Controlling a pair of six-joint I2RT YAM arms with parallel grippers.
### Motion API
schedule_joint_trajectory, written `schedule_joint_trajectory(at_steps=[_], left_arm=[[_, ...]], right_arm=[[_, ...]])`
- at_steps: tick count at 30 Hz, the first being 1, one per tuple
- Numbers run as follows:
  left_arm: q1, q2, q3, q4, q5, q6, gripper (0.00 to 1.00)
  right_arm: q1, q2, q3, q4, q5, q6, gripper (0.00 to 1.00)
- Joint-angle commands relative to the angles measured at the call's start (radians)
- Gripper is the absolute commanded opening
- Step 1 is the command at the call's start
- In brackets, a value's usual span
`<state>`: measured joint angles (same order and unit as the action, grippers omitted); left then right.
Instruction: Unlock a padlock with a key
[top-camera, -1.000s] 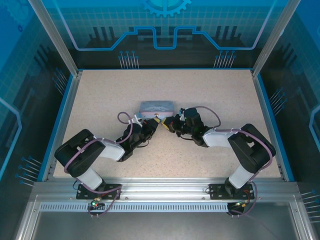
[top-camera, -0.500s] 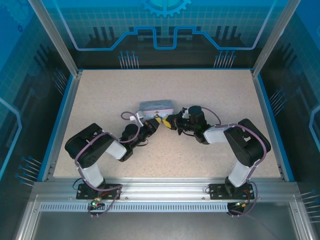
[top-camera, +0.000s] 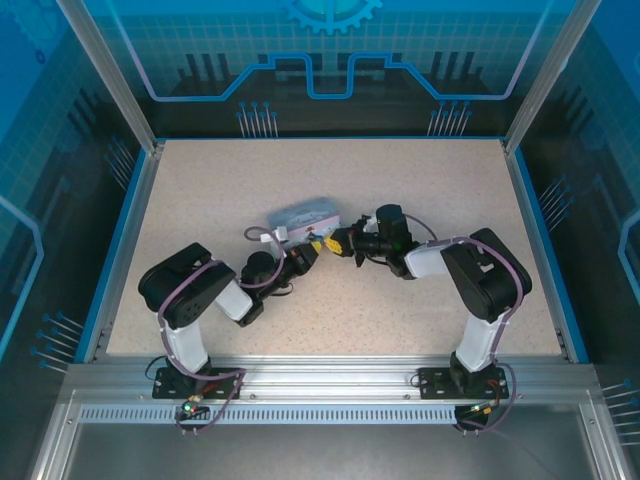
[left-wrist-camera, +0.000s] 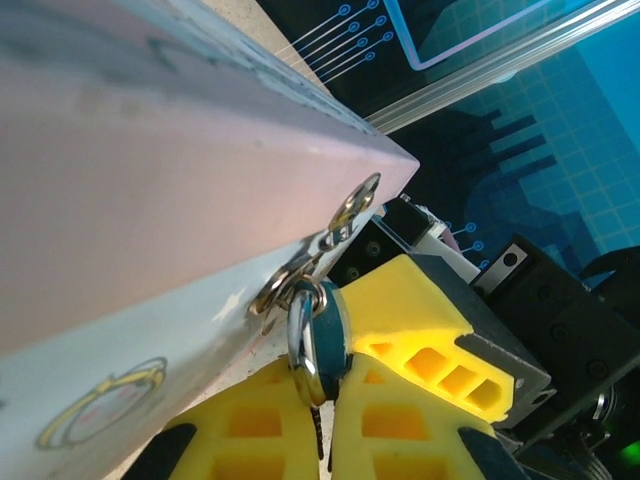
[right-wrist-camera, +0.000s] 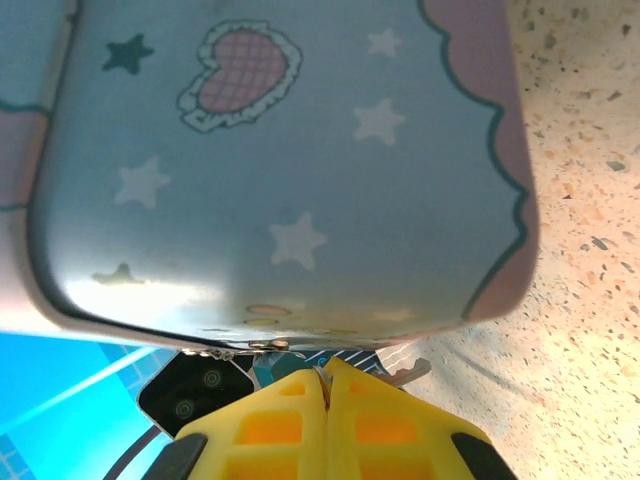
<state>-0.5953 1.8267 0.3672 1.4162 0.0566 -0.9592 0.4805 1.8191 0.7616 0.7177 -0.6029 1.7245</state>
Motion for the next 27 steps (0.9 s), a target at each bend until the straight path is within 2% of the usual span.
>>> schedule_joint_trajectory(at_steps=[1,12,22,24,27], left_arm=[[-0.035,0.035,-0.008,-0.017,0.198,0.058,0.00],[-0.023,0.052,-0.005,-0.017,0.191,0.036,0.00],[-0.020,0.008,-0.041,-0.017,0.188,0.020,0.00],[-0.018,-0.019,-0.058,-0.016,0.187,0.015,0.05],[-0.008,-0.069,-0.088,-0.017,0.179,-0.003,0.20]], right_arm=[[0.024,-0.007,0.067,0.095,-0.087,0.017,0.00],[0.024,-0.057,0.045,-0.036,-0.049,-0.084,0.00],[0.038,-0.025,0.034,-0.061,-0.025,-0.134,0.00],[0.039,-0.019,0.031,-0.057,-0.021,-0.139,0.00],[0.041,-0.011,0.027,-0.055,-0.016,-0.144,0.00]])
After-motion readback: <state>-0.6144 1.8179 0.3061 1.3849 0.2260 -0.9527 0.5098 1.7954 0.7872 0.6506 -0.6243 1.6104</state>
